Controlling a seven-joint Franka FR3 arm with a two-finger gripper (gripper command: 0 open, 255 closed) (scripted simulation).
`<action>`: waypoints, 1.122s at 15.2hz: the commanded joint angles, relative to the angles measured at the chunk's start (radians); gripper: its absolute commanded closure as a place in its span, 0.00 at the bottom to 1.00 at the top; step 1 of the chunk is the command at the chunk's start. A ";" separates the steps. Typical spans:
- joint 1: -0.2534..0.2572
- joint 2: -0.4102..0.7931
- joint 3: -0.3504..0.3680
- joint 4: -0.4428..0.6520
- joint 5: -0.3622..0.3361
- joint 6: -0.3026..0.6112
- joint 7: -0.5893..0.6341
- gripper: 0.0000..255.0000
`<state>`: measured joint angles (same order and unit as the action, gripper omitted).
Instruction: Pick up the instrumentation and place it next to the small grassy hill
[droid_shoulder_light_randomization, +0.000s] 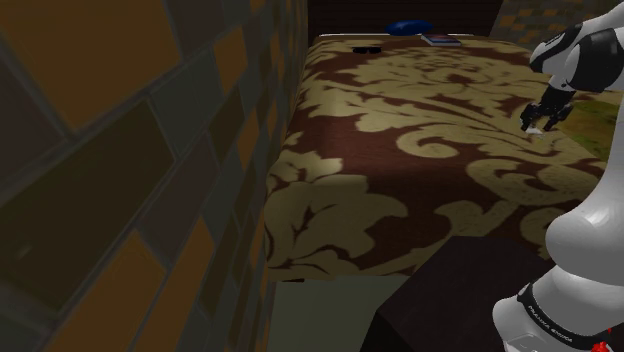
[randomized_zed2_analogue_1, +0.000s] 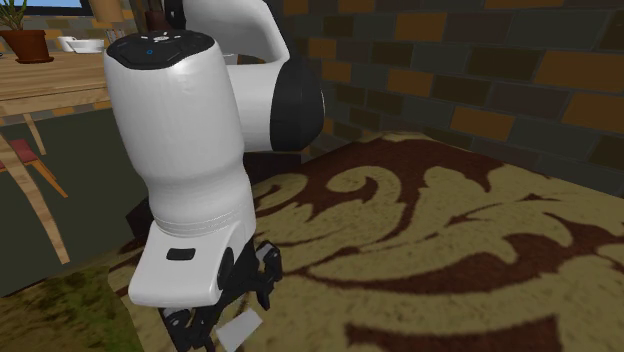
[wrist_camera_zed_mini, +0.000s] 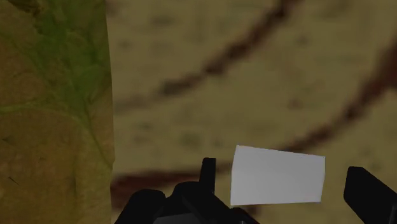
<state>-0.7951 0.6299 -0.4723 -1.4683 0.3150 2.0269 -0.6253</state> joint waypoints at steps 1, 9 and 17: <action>0.000 0.000 0.000 0.000 0.000 0.000 0.000 0.00; 0.001 -0.043 -0.015 0.063 -0.023 -0.101 0.016 0.00; 0.001 -0.043 -0.015 0.063 -0.023 -0.101 0.016 0.00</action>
